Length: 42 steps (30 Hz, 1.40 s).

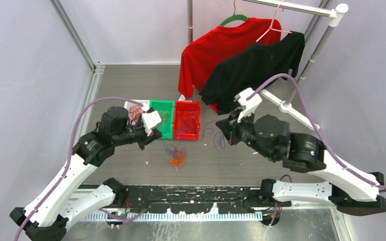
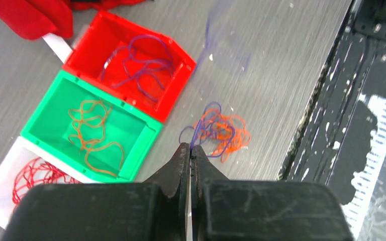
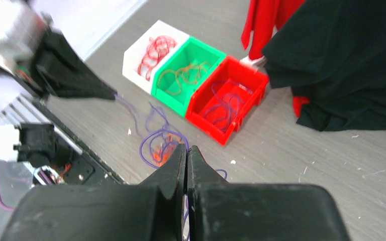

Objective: Untangle the cables

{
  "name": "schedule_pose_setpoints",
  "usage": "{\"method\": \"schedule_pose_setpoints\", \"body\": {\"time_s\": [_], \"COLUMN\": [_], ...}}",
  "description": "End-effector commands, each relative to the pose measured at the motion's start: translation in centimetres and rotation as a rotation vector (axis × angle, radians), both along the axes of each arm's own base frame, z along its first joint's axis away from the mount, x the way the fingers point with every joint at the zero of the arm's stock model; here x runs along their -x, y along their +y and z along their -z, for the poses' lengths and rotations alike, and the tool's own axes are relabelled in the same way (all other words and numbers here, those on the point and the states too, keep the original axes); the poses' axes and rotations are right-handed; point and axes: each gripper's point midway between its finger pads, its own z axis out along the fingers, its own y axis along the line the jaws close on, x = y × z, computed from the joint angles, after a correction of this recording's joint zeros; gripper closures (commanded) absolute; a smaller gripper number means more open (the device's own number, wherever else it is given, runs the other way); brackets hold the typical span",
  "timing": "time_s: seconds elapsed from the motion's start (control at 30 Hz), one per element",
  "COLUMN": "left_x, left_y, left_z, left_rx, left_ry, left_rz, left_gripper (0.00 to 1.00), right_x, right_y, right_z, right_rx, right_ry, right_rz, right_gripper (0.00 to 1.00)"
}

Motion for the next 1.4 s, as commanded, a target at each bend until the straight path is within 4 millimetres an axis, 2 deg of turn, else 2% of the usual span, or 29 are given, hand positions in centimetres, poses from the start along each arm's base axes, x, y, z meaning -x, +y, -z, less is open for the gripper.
{"method": "schedule_pose_setpoints", "body": {"time_s": [0.0,0.1,0.2,0.37,0.53,0.7,0.83,0.97,1.1,1.37], "left_x": [0.6,0.8,0.9,1.9,3.6,4.7,5.5,6.2,6.4,6.5], "left_y": [1.2,1.7,2.0,1.3,0.8,0.8,0.6,0.5,0.3,-0.1], "left_z": [1.7,3.0,3.9,2.7,1.5,0.1,-1.6,-2.5,-2.9,-3.7], "left_rx": [-0.063,-0.101,-0.127,-0.074,-0.036,-0.016,0.019,0.048,0.058,0.076], "left_ry": [-0.037,-0.039,-0.025,-0.024,-0.005,-0.007,-0.019,-0.015,-0.019,-0.024], "left_rz": [0.017,0.022,0.023,0.074,0.143,0.179,0.208,0.231,0.242,0.264], "left_gripper": [1.0,1.0,1.0,1.0,1.0,1.0,1.0,1.0,1.0,1.0], "right_x": [-0.7,-0.5,-0.5,-1.0,-2.6,-4.9,-7.9,-11.8,-14.7,-18.0], "right_y": [-4.0,-4.8,-5.0,-3.2,-0.8,2.5,4.9,6.0,7.3,9.2], "right_z": [-6.8,-8.3,-8.9,-7.5,-6.2,-4.8,-3.2,-1.2,1.4,5.3], "right_rx": [-0.147,-0.193,-0.217,-0.176,-0.118,-0.066,-0.046,-0.053,-0.024,0.019], "right_ry": [-0.126,-0.15,-0.159,-0.141,-0.148,-0.163,-0.127,-0.064,-0.016,0.051], "right_rz": [0.104,0.113,0.115,0.109,0.137,0.165,0.177,0.2,0.221,0.24], "right_gripper": [0.99,0.99,0.99,0.99,0.99,0.99,0.99,0.99,0.99,0.99]}}
